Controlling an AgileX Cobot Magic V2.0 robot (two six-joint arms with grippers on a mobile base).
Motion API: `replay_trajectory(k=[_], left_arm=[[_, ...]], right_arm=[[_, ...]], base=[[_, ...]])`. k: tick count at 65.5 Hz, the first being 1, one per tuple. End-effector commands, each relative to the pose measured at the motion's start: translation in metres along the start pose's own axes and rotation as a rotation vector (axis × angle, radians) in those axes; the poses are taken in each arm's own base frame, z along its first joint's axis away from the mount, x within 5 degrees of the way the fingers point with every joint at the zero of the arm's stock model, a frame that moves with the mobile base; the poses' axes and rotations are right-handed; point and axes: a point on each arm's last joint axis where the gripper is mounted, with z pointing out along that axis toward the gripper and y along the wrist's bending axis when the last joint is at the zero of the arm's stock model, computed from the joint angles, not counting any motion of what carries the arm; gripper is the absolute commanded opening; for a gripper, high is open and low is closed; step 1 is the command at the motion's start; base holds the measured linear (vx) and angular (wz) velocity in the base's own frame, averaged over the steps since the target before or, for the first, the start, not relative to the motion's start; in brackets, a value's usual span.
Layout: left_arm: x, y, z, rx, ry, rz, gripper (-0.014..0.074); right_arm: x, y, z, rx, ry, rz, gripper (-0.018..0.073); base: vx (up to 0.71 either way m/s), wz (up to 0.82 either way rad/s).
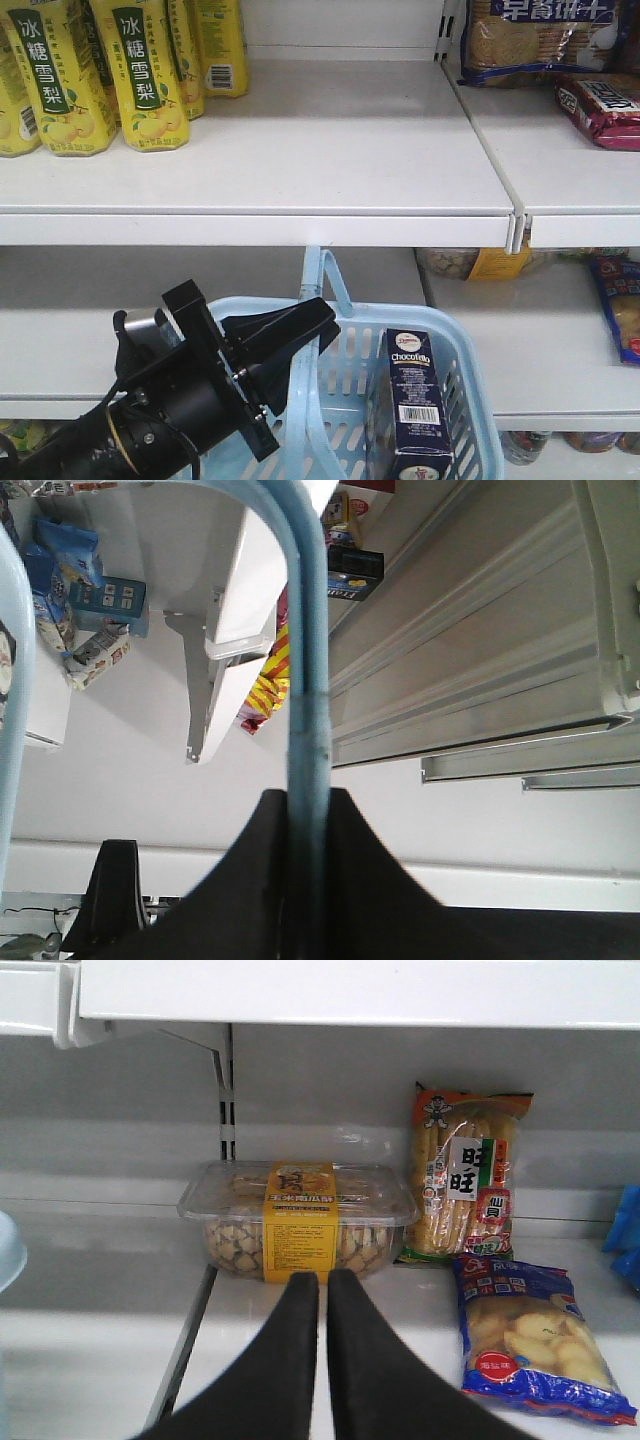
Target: Left arm holds basket, right arm returns cookies
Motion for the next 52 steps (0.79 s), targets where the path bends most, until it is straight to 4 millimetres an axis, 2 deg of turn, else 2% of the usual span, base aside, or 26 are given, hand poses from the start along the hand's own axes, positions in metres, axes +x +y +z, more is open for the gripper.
replay_trajectory(k=[1, 32, 52], left_arm=[[0.005, -0.044, -0.002, 0.376, 0.048, -0.002, -0.0003], [0.005, -0.044, -0.002, 0.376, 0.048, -0.002, -0.0003], [0.005, -0.044, -0.002, 0.376, 0.048, -0.002, -0.0003]], right_arm=[[-0.002, -0.001, 0.000, 0.010, -0.071, -0.019, -0.0003], [-0.004, -0.001, 0.000, 0.012, -0.098, -0.010, -0.0003], [-0.029, -0.003, -0.006, 0.038, -0.377, -0.007, -0.0003]], base=[[0.00, 0.00], [0.00, 0.00], [0.00, 0.00]])
